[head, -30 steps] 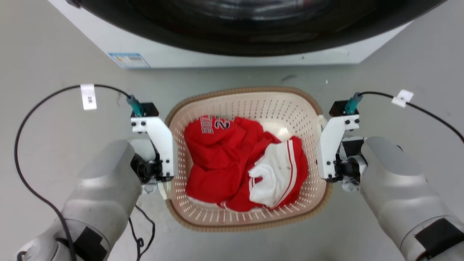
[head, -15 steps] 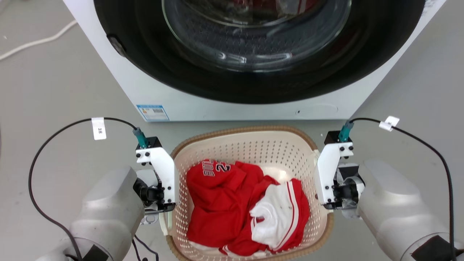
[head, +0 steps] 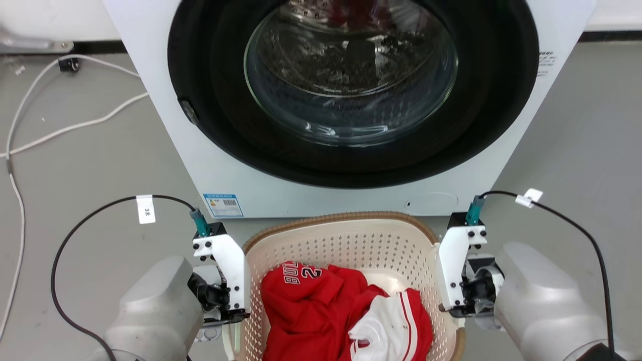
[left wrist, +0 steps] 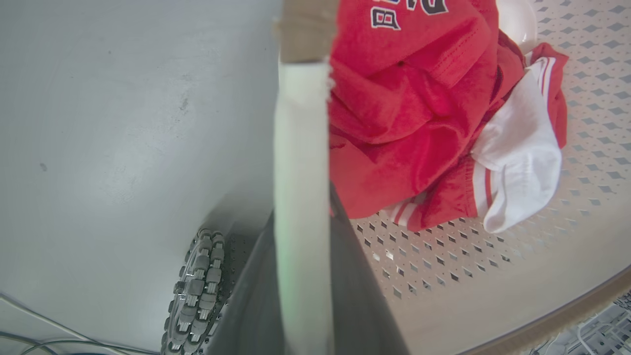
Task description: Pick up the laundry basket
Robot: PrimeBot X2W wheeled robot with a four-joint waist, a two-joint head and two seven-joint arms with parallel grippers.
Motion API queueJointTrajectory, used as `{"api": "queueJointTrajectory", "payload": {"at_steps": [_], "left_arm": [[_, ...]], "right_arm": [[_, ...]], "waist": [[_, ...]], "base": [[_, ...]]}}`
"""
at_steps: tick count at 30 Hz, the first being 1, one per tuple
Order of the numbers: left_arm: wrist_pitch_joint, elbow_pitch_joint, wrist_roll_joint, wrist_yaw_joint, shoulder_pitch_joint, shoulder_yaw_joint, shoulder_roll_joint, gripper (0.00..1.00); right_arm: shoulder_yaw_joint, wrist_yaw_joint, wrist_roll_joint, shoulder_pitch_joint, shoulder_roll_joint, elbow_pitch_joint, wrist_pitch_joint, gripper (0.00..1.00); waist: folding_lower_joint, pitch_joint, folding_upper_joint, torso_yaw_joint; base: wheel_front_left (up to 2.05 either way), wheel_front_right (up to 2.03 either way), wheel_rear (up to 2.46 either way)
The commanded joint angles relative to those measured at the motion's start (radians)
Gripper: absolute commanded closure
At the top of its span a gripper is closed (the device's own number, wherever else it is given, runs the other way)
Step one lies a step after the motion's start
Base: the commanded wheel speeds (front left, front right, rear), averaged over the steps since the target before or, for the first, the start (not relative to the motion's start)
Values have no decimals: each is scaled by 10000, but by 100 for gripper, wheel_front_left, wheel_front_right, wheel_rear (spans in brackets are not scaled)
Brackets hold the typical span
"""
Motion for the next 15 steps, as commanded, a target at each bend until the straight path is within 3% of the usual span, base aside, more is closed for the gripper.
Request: {"api": "queueJointTrajectory", "payload": {"at_steps": [1,15], "left_arm": [[70,-230,-201,-151,106,3,-594,100],[255,-103,-394,-151,476,-30,-687,100]], "right_arm": [[14,143,233,182,529,-205,44,100],[240,143,556,622,533,-61,204,100]], "waist": [[2,-252,0,-12],[2,-1056,0,-93]], "base": [[0,0,0],[0,0,0]]}}
